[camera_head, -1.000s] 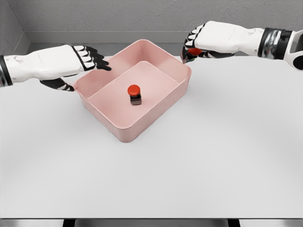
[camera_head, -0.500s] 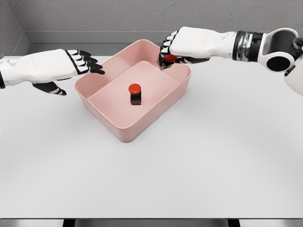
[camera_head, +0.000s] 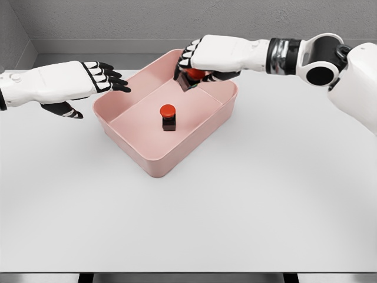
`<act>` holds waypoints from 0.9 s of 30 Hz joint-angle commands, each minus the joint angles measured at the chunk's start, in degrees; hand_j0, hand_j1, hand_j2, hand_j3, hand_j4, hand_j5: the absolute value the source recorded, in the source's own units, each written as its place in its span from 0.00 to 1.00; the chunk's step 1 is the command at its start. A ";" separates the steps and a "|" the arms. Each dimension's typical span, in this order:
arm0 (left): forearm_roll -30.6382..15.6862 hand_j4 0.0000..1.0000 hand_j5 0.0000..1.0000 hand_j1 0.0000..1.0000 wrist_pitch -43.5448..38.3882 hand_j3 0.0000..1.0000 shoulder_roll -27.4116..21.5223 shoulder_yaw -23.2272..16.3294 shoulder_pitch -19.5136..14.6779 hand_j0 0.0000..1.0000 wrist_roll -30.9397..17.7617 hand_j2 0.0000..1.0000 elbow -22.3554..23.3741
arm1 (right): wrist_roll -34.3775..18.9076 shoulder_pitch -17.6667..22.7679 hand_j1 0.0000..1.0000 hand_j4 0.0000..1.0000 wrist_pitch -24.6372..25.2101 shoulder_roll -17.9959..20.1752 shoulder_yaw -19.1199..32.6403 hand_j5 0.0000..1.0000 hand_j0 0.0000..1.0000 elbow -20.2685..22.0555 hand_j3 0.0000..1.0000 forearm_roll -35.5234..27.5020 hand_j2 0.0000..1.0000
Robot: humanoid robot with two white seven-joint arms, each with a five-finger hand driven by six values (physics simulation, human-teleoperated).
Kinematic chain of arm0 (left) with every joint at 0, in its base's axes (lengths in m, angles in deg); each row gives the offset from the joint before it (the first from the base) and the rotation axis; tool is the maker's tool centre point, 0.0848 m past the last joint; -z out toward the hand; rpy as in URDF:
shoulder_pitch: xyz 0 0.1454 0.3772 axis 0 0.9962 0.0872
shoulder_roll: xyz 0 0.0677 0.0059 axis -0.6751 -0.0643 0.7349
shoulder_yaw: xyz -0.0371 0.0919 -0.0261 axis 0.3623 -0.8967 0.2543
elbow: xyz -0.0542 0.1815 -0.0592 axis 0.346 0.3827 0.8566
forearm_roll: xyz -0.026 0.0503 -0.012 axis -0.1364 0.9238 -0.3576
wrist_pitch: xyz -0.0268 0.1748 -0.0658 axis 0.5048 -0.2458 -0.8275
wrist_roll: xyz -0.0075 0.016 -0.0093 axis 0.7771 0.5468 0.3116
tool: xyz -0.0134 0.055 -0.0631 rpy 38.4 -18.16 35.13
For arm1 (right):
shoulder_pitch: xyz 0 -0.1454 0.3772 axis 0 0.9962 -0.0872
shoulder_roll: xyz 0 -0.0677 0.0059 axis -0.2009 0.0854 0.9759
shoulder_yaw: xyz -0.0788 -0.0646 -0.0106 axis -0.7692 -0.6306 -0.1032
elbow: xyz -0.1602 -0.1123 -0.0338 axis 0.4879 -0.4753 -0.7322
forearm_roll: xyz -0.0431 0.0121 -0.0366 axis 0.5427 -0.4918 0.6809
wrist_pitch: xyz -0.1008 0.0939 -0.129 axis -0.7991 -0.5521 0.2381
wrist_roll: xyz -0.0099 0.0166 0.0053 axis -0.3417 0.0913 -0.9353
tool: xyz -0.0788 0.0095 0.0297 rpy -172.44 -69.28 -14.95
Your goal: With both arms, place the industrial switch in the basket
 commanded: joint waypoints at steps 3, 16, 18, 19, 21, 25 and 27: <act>-0.33 1.00 1.00 1.00 -0.10 1.00 -0.05 0.05 0.00 1.00 0.07 1.00 0.01 | 0.20 0.00 1.00 1.00 0.11 -0.37 0.17 1.00 1.00 -0.74 1.00 -0.29 1.00; -0.33 1.00 1.00 1.00 -0.10 1.00 -0.05 0.05 0.00 1.00 0.07 1.00 0.01 | 0.38 1.23 1.00 1.00 0.11 3.93 2.28 1.00 1.00 -1.53 1.00 -0.73 1.00; -0.33 1.00 1.00 1.00 -0.10 1.00 -0.05 0.05 0.00 1.00 0.07 1.00 0.01 | 0.38 2.02 1.00 1.00 0.11 6.92 2.54 1.00 1.00 -1.80 1.00 -0.91 1.00; -0.33 1.00 1.00 1.00 -0.10 1.00 -0.05 0.05 0.00 1.00 0.07 1.00 0.01 | 0.38 3.16 1.00 1.00 0.11 7.89 3.16 1.00 1.00 -1.80 1.00 -0.99 1.00; -0.33 1.00 1.00 1.00 -0.10 1.00 -0.05 0.05 0.00 1.00 0.07 1.00 0.01 | 0.99 4.04 1.00 1.00 0.11 10.00 3.33 1.00 1.00 -1.80 1.00 -1.17 1.00; -0.33 1.00 1.00 1.00 -0.10 1.00 0.04 0.05 0.00 1.00 0.07 1.00 0.01 | 2.57 4.83 1.00 1.00 0.11 13.52 4.56 1.00 1.00 -1.80 1.00 -1.69 1.00; -0.24 1.00 1.00 1.00 -0.10 1.00 0.39 0.05 0.00 1.00 -0.02 1.00 0.01 | 2.57 6.42 1.00 1.00 0.11 15.01 5.09 1.00 1.00 -1.80 1.00 -2.57 1.00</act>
